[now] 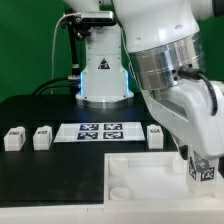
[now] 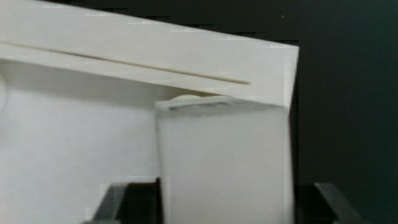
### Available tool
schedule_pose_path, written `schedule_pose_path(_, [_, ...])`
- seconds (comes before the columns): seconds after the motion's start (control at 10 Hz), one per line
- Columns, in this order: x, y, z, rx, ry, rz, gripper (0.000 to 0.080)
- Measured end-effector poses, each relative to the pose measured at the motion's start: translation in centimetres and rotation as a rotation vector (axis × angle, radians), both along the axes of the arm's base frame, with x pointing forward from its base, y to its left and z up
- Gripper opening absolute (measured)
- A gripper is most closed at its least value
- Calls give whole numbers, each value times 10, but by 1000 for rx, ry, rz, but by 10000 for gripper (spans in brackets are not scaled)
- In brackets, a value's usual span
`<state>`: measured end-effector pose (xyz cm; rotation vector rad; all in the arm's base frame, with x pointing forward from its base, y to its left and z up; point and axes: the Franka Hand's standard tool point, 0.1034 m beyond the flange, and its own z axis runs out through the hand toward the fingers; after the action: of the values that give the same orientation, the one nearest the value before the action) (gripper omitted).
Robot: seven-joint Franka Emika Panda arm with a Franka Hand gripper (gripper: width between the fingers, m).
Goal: Assemble one leg
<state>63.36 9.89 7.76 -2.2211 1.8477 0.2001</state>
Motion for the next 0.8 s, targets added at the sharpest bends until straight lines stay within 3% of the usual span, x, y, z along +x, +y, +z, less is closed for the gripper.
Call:
schedule_pose_path(0.1, [0,0,-1,-2,-8,30,389])
schedule_pose_path(0.3, [-3,5,-3,-49,-65,304,624])
schedule_pose_path(0.5, [-8,18,-5,-108,-124,547,642])
schedule_pose_path(0.8, [-8,13,-6,-125,-196,870,649])
